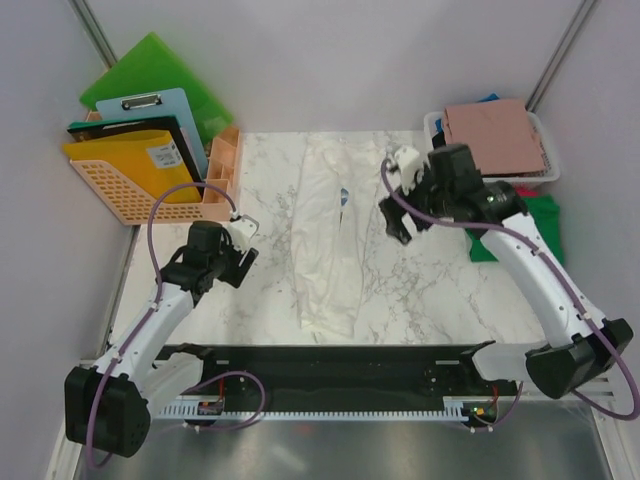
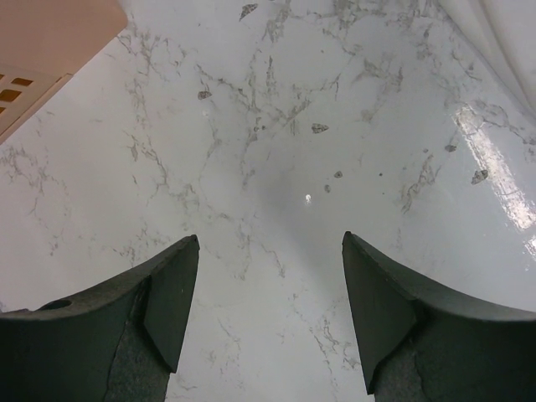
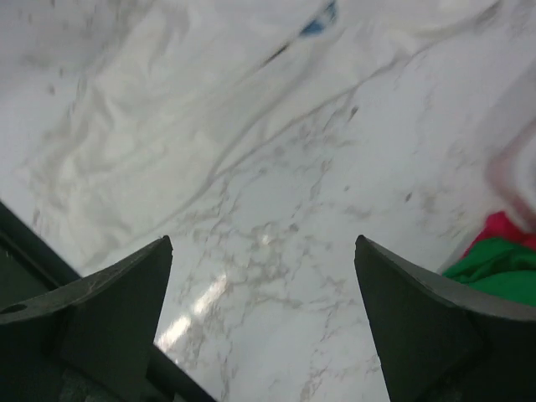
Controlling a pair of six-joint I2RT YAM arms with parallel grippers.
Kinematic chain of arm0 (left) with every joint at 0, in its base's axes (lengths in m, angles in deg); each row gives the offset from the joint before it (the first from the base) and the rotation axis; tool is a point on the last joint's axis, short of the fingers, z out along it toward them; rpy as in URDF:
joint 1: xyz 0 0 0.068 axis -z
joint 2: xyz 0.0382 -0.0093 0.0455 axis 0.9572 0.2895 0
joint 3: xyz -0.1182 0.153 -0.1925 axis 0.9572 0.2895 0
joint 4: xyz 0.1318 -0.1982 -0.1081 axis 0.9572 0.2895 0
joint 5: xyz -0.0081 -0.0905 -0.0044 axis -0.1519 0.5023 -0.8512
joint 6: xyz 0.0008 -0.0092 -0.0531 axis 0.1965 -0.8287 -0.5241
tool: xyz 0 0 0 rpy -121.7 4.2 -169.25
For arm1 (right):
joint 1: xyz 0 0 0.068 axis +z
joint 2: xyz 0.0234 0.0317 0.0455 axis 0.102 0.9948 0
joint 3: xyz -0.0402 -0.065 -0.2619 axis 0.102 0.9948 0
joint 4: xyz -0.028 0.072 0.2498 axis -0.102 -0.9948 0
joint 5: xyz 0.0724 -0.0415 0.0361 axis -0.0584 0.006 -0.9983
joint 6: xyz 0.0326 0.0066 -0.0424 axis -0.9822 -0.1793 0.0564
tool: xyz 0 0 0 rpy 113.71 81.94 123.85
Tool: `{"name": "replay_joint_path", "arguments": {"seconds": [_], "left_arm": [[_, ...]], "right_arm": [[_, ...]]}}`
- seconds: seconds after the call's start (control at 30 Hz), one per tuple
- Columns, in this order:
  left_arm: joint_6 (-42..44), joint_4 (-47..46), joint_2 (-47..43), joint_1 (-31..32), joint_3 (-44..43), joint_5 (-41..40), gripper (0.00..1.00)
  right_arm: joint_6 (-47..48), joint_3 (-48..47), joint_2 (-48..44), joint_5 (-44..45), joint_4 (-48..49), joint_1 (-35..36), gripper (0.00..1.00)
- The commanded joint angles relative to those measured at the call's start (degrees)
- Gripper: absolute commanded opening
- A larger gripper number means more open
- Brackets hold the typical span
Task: Fold and stack the t-shirts
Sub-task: Fold the tshirt
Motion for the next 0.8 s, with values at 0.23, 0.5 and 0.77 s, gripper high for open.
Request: {"name": "replay_joint_path", "arguments": {"seconds": [0.23, 0.5, 0.77], "left_arm": [[0.11, -1.63, -0.88, -0.07, -0.75, 1.8, 0.76], [0.55, -3.03, 1.92, -0.07, 0.3, -0.14, 0.77], [0.46, -3.3, 2.55, -0.07, 0.3, -0.32, 0.77]], "right_arm": [[9.01, 17.5, -7.52, -2.98, -19.26, 10.39, 0.92], [7.25, 26.19, -3.49, -0.43, -12.86, 24.73, 0.91], [6.01, 25.42, 8.62, 1.42, -3.89, 29.84, 0.86]]}}
